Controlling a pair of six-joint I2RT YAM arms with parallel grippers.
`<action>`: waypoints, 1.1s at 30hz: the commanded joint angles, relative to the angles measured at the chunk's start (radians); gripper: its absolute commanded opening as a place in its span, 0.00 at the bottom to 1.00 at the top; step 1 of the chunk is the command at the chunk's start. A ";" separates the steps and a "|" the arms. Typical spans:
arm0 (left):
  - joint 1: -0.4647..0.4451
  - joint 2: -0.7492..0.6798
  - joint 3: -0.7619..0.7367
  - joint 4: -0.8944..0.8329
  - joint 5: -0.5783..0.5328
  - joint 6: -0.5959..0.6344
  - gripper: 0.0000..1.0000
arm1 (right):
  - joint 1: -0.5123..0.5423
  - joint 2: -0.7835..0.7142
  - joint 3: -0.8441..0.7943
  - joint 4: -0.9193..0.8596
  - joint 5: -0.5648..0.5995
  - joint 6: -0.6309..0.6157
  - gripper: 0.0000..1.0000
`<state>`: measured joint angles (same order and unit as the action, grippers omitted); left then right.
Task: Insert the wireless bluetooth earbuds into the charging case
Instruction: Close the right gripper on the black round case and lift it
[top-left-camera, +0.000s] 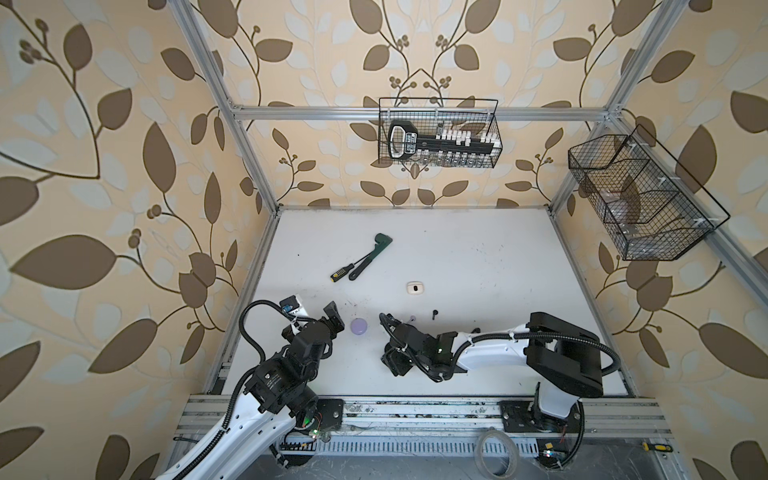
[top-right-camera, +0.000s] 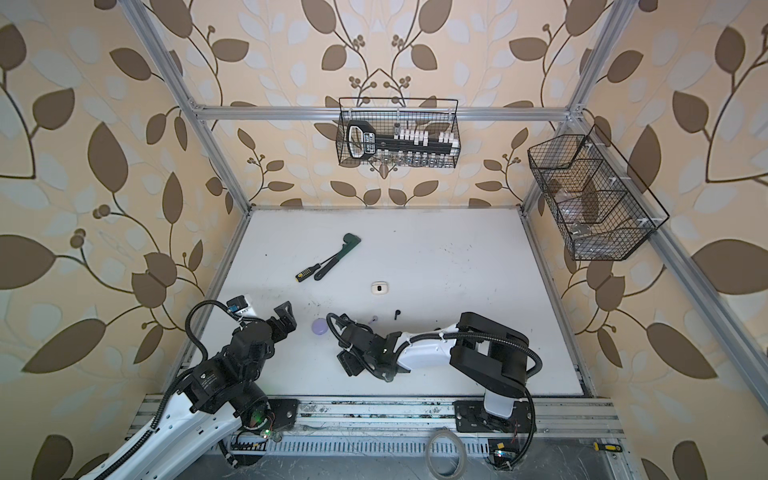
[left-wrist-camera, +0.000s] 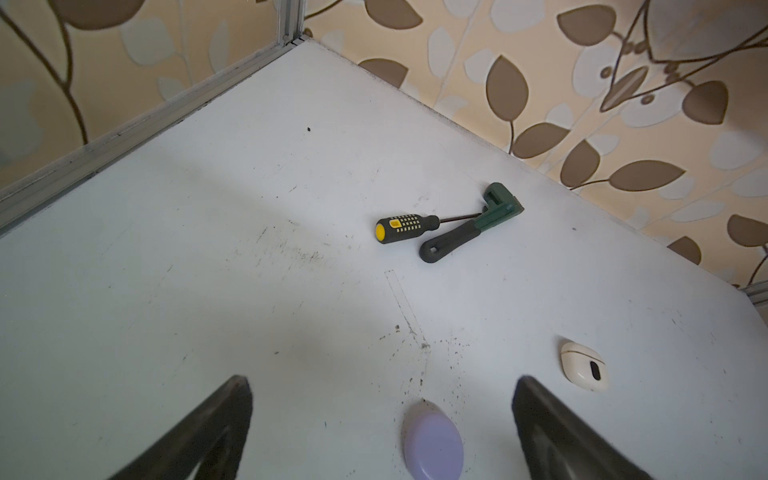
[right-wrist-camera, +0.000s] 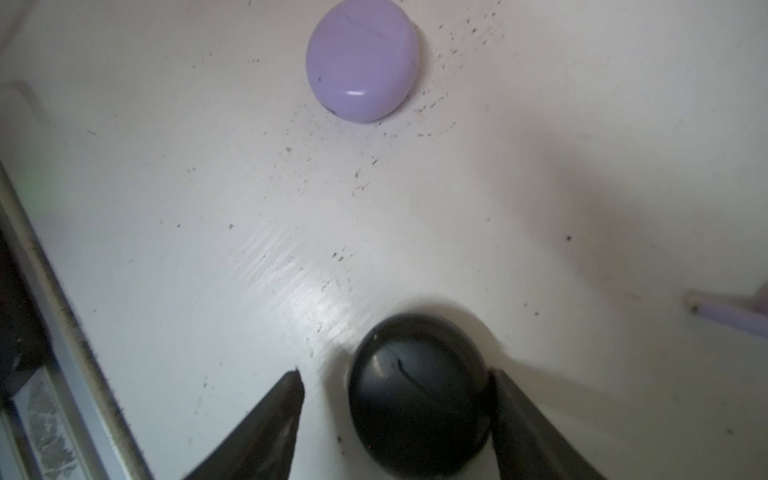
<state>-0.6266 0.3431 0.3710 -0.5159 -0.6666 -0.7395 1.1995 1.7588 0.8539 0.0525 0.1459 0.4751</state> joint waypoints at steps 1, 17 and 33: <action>0.004 0.000 0.011 -0.006 -0.041 -0.006 0.99 | 0.026 -0.037 -0.017 -0.017 0.017 0.030 0.69; 0.004 -0.010 0.011 -0.016 -0.025 -0.003 0.99 | 0.095 -0.081 -0.001 -0.107 0.182 0.005 0.73; 0.005 -0.043 0.002 -0.011 -0.010 0.009 0.99 | 0.046 0.063 0.060 -0.141 0.123 -0.202 0.63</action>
<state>-0.6266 0.3119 0.3710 -0.5243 -0.6609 -0.7353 1.2549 1.7939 0.9073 -0.0460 0.2802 0.3210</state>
